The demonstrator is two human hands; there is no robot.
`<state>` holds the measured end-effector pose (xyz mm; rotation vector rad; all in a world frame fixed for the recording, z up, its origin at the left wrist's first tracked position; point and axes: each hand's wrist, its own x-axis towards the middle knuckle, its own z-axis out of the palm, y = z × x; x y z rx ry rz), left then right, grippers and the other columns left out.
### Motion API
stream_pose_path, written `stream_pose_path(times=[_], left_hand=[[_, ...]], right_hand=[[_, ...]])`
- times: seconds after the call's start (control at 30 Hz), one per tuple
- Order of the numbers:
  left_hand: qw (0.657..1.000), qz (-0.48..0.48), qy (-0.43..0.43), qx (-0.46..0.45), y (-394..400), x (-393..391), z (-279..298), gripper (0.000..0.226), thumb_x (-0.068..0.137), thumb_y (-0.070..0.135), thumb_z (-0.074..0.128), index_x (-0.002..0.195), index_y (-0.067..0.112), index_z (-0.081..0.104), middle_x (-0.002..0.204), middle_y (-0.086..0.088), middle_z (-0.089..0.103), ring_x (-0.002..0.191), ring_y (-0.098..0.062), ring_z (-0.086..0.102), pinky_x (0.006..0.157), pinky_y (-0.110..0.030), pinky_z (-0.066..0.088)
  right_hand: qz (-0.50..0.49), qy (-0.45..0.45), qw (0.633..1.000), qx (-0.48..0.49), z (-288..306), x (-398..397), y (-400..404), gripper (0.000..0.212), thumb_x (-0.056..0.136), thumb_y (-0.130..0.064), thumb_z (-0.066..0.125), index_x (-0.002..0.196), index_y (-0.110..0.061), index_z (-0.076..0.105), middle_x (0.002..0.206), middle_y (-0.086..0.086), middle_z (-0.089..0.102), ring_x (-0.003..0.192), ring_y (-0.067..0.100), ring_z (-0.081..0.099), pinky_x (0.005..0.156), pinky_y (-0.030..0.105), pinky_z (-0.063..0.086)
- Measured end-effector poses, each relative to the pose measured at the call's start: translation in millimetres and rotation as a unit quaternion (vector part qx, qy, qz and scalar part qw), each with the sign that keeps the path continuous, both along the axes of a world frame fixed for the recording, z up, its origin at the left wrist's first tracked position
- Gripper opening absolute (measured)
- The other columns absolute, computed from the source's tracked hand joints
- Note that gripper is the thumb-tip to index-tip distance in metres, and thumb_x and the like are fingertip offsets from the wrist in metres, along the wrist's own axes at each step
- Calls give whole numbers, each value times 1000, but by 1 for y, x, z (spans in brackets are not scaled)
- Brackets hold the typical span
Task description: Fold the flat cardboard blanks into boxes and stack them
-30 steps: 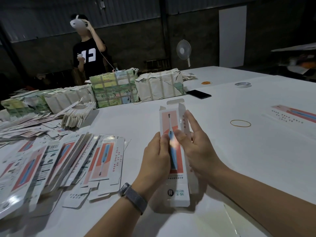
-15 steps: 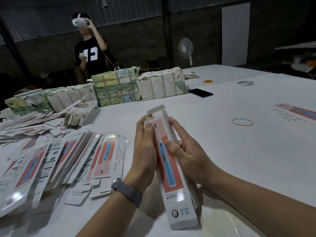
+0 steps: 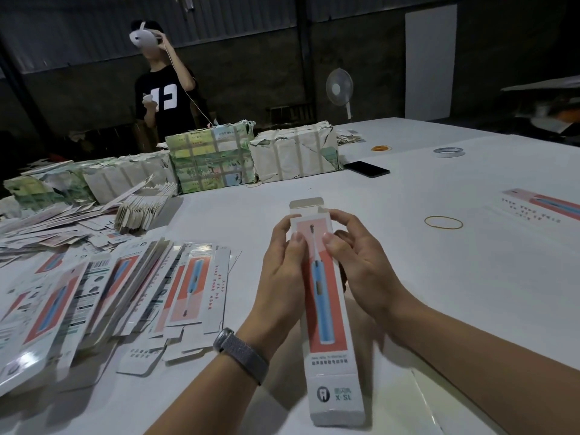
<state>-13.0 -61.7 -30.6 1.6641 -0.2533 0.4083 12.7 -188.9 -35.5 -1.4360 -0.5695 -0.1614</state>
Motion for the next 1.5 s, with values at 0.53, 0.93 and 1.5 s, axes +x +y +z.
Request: stream_pose_path(times=[0.53, 0.93, 1.5], left_hand=[[997, -30, 61, 26, -1, 1, -6, 19, 109, 37, 34, 120, 41, 48, 84, 17, 72, 77, -10, 74, 62, -16, 55], [995, -33, 94, 3, 3, 3, -9, 22, 106, 44, 35, 112, 64, 29, 74, 12, 72, 68, -11, 74, 59, -17, 55], [996, -44, 67, 43, -5, -1, -11, 18, 108, 37, 36, 119, 49, 45, 79, 7, 72, 69, -13, 73, 60, -17, 55]], right_hand=[[-30, 69, 997, 19, 0, 10, -5, 7, 98, -8, 55, 96, -13, 58, 92, 1, 68, 73, 10, 69, 63, 23, 58], [-34, 58, 997, 43, 2, 7, -5, 28, 98, -5, 57, 111, -30, 51, 100, 0, 65, 78, 16, 72, 70, 33, 60], [-97, 79, 991, 44, 3, 14, -7, 25, 95, -11, 61, 72, -19, 67, 70, -2, 64, 64, 11, 62, 60, 23, 51]])
